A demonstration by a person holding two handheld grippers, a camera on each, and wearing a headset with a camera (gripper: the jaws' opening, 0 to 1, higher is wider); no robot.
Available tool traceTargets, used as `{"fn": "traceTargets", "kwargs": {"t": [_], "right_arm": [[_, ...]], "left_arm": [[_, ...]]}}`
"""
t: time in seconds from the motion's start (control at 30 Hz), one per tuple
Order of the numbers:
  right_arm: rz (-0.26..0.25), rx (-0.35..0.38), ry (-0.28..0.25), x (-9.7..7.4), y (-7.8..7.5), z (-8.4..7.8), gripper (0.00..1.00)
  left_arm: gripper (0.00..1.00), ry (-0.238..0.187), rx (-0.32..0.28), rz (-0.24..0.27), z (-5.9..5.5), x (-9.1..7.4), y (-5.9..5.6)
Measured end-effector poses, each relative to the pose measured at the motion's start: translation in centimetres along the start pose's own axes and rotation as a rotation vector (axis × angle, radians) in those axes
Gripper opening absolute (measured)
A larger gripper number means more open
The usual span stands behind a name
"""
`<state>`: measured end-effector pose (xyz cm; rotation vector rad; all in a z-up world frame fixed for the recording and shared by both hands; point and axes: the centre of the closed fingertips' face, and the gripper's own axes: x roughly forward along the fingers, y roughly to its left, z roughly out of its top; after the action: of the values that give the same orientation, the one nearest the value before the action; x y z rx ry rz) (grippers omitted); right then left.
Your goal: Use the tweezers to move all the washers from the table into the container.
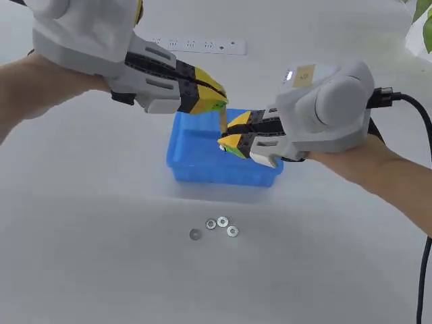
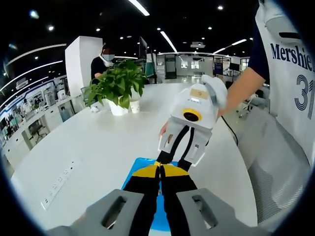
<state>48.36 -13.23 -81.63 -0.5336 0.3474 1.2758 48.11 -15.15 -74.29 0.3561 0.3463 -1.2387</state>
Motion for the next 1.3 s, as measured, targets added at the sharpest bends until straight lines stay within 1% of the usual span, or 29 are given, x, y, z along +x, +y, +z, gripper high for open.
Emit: {"fn": "traceTargets", "kwargs": {"t": [0.17,0.33,0.43,0.53,0.83,0.97,1.1,1.3], "right_arm": [[0.018,0.015,0.015,0.9,0.0,-0.9,0.1],[0.035,0.025,0.034,1.5,0.3,-1.6,0.1],[0.039,0.032,0.037,1.6,0.3,-1.7,0.1],[0.044,0.034,0.047,1.8,0.4,-2.0,0.1],[0.04,0.056,0.056,1.9,0.2,-2.2,0.1],[0.039,0.057,0.059,1.9,0.1,-2.3,0.1],[0.034,0.056,0.063,2.0,0.0,-2.4,0.11],[0.029,0.049,0.07,2.0,0.0,-2.6,0.11]], "left_arm": [[0.05,0.019,0.0,-0.007,-0.9,0.7,0.2],[0.05,0.029,-0.021,-0.017,-1.9,1.0,0.3],[0.05,0.031,-0.026,-0.022,-2.1,1.1,0.3],[0.05,0.033,-0.037,-0.02,-2.4,1.2,0.4],[0.05,0.028,-0.048,-0.012,-2.7,1.4,0.8],[0.05,0.027,-0.046,-0.012,-2.7,1.5,0.9],[0.05,0.03,-0.045,-0.019,-2.7,1.6,0.7],[0.05,0.029,-0.048,-0.019,-2.9,1.8,0.9]]}}
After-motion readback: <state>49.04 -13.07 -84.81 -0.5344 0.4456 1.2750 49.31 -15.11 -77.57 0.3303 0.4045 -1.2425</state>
